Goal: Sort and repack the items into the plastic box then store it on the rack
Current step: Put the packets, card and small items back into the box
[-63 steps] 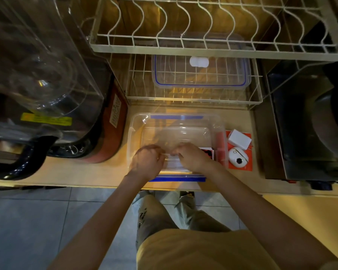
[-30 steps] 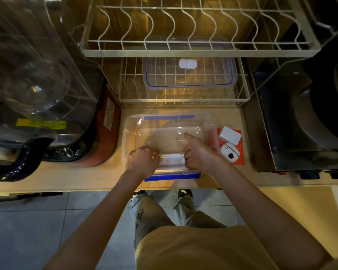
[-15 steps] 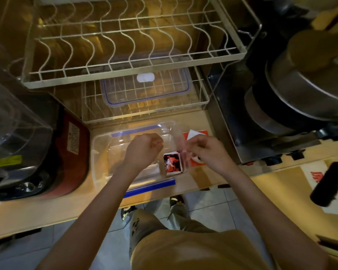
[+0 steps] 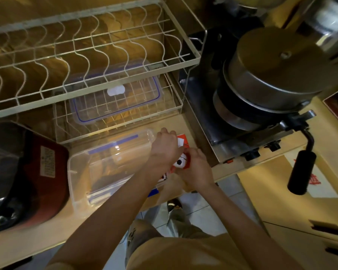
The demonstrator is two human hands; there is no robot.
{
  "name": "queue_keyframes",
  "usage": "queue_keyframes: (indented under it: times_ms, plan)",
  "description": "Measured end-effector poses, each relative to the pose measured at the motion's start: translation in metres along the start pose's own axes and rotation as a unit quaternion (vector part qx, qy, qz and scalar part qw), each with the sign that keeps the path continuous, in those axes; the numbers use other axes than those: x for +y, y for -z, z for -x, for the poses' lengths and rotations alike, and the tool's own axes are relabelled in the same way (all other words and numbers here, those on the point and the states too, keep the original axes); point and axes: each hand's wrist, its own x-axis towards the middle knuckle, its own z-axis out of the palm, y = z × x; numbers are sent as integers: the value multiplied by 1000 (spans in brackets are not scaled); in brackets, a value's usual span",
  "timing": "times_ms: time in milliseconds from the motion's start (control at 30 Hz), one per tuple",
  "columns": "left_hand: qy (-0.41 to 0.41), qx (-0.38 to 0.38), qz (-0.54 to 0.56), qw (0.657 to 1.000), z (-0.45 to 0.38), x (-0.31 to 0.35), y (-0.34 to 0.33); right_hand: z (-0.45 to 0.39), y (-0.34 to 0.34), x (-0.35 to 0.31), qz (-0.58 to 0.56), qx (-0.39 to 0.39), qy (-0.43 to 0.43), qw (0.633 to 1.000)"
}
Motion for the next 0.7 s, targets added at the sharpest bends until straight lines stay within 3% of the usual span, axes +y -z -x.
queue_keyframes:
  times_ms: [433,700]
  plan:
    - [64,-8,-28,998,-13,11,-5,-5,2,11,-12,-20,75,997]
    - [59,39,131,989,-5,-3,18,-14,17,7,-24,-64,88,994]
